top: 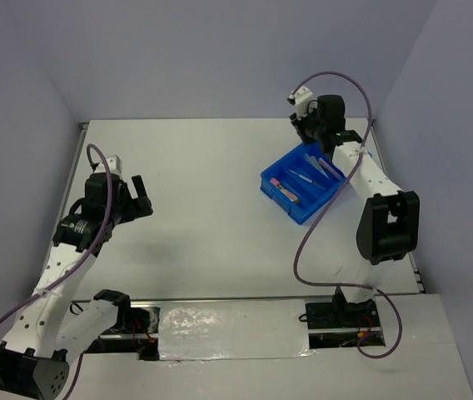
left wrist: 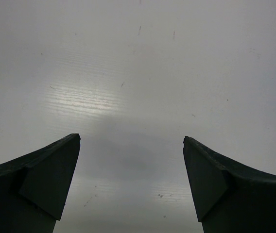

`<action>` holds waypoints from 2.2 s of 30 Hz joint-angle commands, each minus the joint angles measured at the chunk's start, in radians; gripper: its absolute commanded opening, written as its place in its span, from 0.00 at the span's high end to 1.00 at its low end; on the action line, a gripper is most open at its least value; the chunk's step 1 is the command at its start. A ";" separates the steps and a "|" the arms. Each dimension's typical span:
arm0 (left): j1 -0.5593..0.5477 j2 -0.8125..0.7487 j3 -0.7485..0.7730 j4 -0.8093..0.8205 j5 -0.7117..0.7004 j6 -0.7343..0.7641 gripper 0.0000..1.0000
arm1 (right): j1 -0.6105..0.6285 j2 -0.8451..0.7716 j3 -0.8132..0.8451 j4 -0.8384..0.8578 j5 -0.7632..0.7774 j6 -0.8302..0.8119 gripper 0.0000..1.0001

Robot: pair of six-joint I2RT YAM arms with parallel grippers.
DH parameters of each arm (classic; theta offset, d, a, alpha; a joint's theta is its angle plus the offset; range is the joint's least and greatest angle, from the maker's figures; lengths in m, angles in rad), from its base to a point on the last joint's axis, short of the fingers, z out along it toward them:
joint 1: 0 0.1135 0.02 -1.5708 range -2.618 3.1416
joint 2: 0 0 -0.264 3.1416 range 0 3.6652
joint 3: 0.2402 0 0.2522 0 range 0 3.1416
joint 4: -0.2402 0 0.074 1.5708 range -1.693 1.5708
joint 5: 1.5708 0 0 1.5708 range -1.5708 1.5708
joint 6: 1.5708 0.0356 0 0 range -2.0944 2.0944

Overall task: Sort the stationery into containers
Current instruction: Place the stationery in the storage box, then reset both arms

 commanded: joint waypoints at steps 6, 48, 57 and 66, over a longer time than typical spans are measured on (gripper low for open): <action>0.011 0.002 0.004 0.029 0.040 0.025 0.01 | -0.138 0.175 0.065 -0.015 0.421 -0.084 0.97; 0.081 -0.056 0.455 -0.263 -0.254 -0.005 0.01 | -0.068 -1.287 -0.440 -0.456 0.237 0.568 0.00; 0.066 -0.237 0.469 -0.379 -0.317 -0.011 0.01 | -0.071 -1.460 -0.395 -0.629 0.154 0.534 0.00; 0.066 -0.296 0.404 -0.366 -0.323 -0.010 0.01 | -0.069 -1.496 -0.440 -0.662 0.187 0.519 0.00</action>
